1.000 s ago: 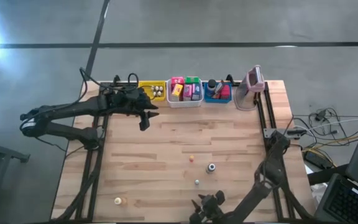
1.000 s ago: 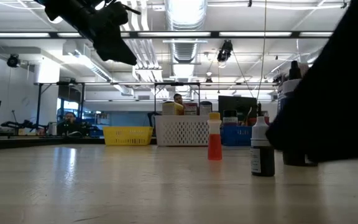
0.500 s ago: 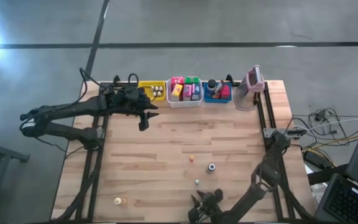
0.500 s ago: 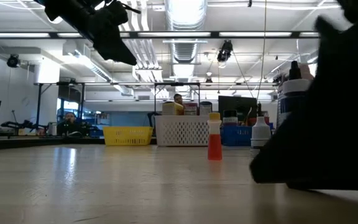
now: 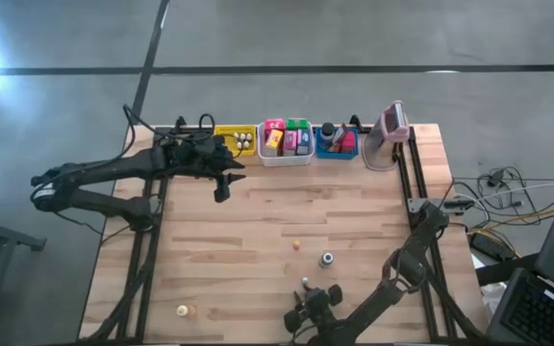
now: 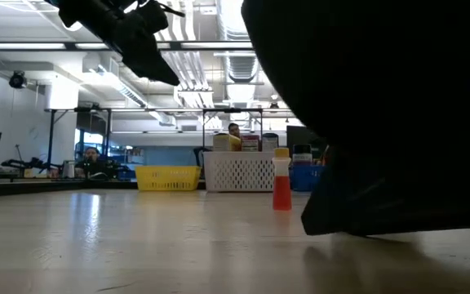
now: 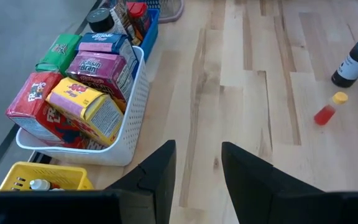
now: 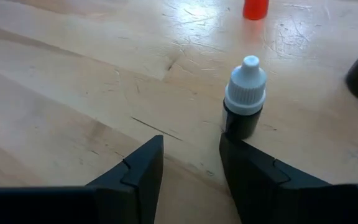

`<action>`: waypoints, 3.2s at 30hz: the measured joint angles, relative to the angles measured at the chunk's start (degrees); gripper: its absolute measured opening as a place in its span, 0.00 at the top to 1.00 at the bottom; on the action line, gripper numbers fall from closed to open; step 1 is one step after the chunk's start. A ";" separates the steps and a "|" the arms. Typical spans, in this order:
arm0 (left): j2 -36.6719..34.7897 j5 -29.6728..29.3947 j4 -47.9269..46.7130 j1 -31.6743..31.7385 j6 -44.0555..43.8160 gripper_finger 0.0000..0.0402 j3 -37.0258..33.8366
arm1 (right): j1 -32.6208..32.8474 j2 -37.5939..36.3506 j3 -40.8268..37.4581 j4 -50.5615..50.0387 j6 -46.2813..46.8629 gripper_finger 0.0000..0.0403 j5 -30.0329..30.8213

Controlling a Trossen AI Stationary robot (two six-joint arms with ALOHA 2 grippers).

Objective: Pick & Place Kitchen Items
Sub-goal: Put the black food coloring bottle into the yellow basket

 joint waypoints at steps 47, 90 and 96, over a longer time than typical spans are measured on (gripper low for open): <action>0.00 0.02 -0.26 0.00 0.00 0.66 -0.02 | -4.89 0.00 1.26 -7.52 -1.07 0.55 -2.18; 0.02 21.44 -1.90 -0.53 -0.44 0.66 -0.04 | -9.79 -30.25 5.79 -10.15 -50.77 0.79 -20.78; 0.37 22.29 4.52 -3.76 -0.70 0.66 -0.04 | -12.30 -37.55 5.62 -8.38 -62.96 0.77 -23.13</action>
